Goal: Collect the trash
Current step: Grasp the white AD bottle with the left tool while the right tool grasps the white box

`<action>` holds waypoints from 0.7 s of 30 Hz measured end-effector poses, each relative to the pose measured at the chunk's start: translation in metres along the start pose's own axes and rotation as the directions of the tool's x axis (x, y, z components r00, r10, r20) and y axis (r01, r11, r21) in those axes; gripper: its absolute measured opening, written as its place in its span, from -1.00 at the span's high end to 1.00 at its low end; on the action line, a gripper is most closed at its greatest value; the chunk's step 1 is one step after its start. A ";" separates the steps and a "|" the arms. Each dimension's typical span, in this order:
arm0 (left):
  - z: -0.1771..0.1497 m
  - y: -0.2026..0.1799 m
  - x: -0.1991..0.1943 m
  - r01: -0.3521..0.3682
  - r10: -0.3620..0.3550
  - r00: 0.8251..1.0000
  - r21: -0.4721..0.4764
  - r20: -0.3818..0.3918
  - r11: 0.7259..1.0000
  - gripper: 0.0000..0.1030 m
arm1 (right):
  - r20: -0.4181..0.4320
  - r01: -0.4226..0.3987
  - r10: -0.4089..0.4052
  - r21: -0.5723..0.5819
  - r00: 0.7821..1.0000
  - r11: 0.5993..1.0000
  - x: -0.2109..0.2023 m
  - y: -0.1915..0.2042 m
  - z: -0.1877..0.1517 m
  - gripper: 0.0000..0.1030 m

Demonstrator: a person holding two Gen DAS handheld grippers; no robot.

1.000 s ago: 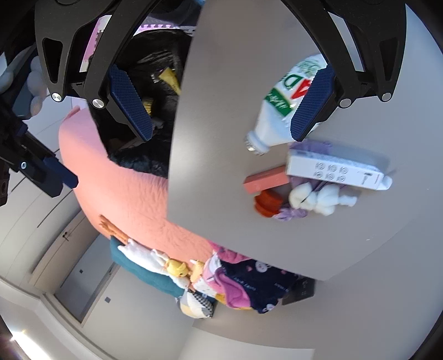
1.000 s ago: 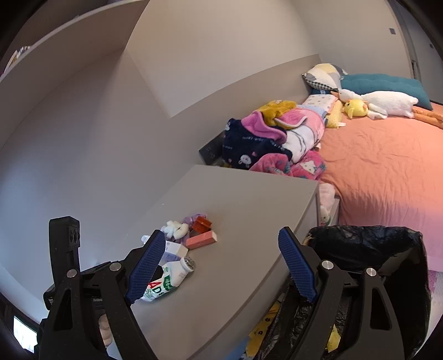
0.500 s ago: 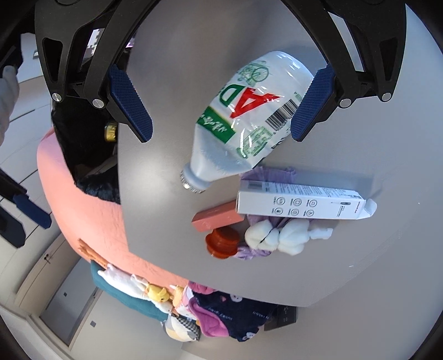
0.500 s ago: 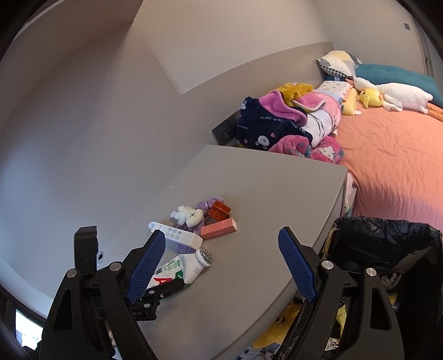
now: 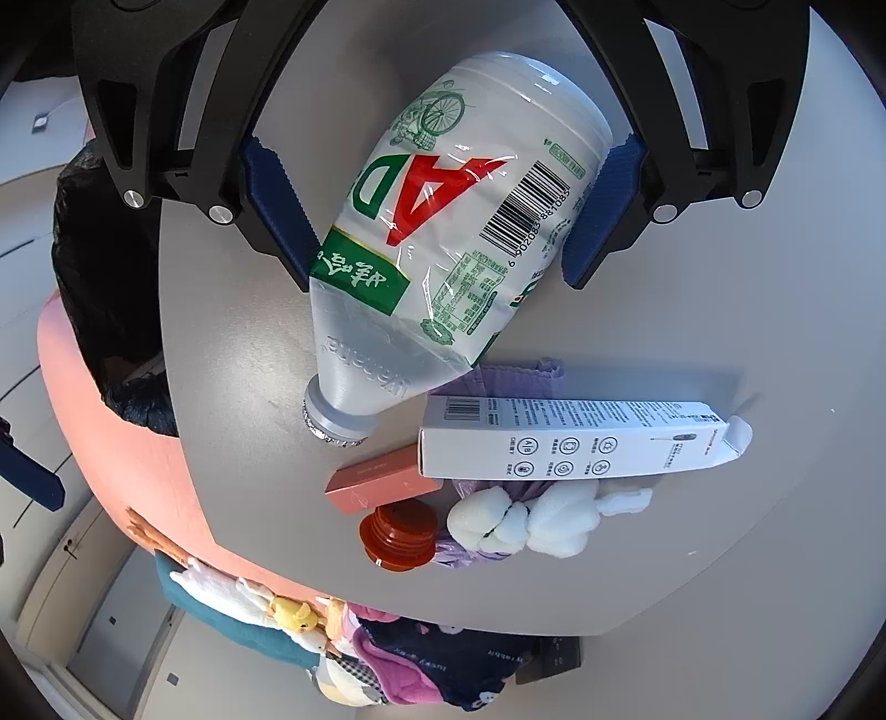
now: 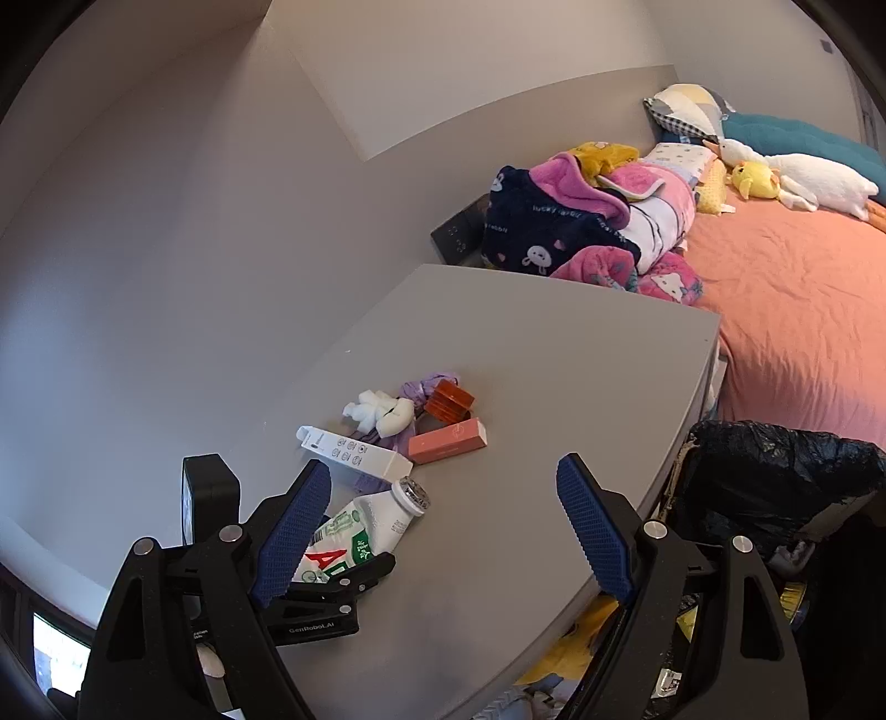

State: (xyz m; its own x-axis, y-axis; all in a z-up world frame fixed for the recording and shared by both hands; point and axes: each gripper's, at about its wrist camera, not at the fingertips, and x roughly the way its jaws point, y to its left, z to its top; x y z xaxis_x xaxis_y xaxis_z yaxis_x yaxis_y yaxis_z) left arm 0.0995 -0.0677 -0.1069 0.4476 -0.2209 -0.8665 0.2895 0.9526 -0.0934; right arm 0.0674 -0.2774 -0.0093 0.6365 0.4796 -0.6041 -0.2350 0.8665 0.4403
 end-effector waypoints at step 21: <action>-0.019 0.058 -0.058 -0.005 0.032 0.994 -0.242 0.106 0.970 -0.59 | -0.131 -0.102 0.085 -0.128 0.988 0.987 0.070 0.050 0.006 -0.63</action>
State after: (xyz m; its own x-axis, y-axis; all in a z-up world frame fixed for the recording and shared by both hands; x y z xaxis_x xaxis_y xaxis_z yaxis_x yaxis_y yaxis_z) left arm 0.0746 0.0039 -0.0715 0.5437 -0.2113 -0.8122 0.0742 0.9761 -0.2043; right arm 0.1049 -0.2016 -0.0259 0.5125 0.5655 -0.6462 -0.3907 0.8237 0.4109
